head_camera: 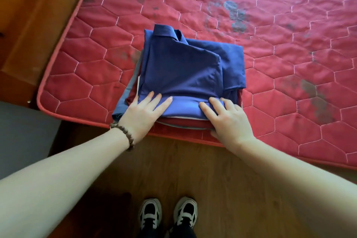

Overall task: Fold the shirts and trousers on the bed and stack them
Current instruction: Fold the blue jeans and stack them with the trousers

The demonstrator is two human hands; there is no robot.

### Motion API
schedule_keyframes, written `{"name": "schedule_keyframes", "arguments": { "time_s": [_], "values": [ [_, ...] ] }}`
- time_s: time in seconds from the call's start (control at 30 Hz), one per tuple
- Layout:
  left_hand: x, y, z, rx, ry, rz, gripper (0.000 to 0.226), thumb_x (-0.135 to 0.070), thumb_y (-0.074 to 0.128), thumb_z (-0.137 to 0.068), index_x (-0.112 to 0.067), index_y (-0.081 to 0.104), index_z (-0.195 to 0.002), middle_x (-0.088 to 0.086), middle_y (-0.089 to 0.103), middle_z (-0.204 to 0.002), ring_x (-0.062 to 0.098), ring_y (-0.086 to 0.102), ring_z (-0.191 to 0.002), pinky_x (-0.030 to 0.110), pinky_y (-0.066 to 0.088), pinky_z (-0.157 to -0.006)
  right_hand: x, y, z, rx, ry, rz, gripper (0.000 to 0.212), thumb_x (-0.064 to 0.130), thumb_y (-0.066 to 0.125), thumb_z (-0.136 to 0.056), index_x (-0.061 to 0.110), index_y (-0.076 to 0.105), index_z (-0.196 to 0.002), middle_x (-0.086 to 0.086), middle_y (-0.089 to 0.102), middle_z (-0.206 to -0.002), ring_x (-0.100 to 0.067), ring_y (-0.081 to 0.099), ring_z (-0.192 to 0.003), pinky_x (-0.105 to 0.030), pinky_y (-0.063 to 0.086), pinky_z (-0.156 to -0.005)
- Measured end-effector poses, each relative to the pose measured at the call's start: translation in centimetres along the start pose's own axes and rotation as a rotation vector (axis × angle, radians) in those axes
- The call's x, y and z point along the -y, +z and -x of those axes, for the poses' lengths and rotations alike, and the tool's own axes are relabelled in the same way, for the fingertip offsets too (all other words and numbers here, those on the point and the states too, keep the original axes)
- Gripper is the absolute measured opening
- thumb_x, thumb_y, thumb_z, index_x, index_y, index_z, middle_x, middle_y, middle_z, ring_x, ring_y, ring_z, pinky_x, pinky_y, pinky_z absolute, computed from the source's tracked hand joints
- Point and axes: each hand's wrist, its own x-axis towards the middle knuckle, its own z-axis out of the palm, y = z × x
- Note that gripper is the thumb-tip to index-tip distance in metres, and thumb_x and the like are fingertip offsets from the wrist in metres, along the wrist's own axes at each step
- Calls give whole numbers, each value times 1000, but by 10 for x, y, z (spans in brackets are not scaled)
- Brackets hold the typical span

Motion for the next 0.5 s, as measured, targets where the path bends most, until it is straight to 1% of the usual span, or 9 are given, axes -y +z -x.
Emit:
{"name": "schedule_keyframes", "arguments": {
  "time_s": [0.07,0.17,0.2,0.27,0.3,0.33,0.37,0.43,0.5],
  "values": [
    [-8,8,22,-81,53,-38,63,6,53,-78,-12,50,-139,23,59,-128,42,57,-118,56,51,-87,7,9,21,-81,-7,-2,80,8,87,-50,15,62,-125,-17,62,-123,-44,61,-104,-47,54,-76],
    [-24,16,37,-26,-26,-27,66,1,37,-83,-19,39,-146,22,49,-140,40,49,-128,62,40,-98,19,19,37,-63,26,-2,75,0,78,-64,17,56,-134,-19,54,-136,-48,51,-121,-58,46,-94],
    [-29,18,37,19,-73,-24,68,-1,39,-84,-21,34,-148,22,44,-144,39,44,-132,65,35,-102,24,18,38,-10,51,-6,77,8,79,-67,19,52,-138,-17,49,-141,-47,45,-127,-61,40,-100],
    [-37,16,39,106,-143,-28,69,-22,57,-87,-23,29,-150,18,37,-150,37,35,-139,69,21,-107,31,11,39,89,92,2,80,47,74,-75,24,41,-145,-13,37,-151,-45,29,-139,-64,23,-110],
    [-40,13,38,128,-162,-13,73,-43,60,-85,-22,32,-149,17,36,-151,36,31,-141,70,15,-108,33,6,39,111,112,-7,81,64,59,-79,26,37,-147,-10,31,-154,-43,19,-143,-65,11,-113],
    [-42,8,37,114,-167,16,77,-59,55,-82,-20,38,-146,16,39,-149,35,30,-141,70,11,-109,36,-1,38,79,133,-34,77,72,44,-83,26,39,-145,-9,29,-156,-40,11,-145,-64,2,-114],
    [-42,1,33,70,-164,62,75,-65,48,-83,-18,47,-141,15,44,-146,34,32,-140,69,9,-111,38,-7,35,-5,151,-86,71,69,36,-87,23,46,-141,-10,30,-155,-38,8,-147,-63,-2,-114],
    [-42,-13,12,-108,-151,200,59,-54,43,-88,-14,59,-129,13,51,-139,31,36,-138,63,12,-114,41,-19,20,-203,157,-162,55,49,36,-94,13,59,-129,-12,36,-152,-34,12,-147,-61,5,-116],
    [-37,-22,-23,-250,-179,299,49,-37,43,-90,-12,58,-130,12,49,-142,30,36,-139,57,17,-115,41,-26,-10,-267,156,-142,47,29,39,-93,8,56,-132,-13,36,-151,-31,17,-146,-60,11,-116]
  ]
}}
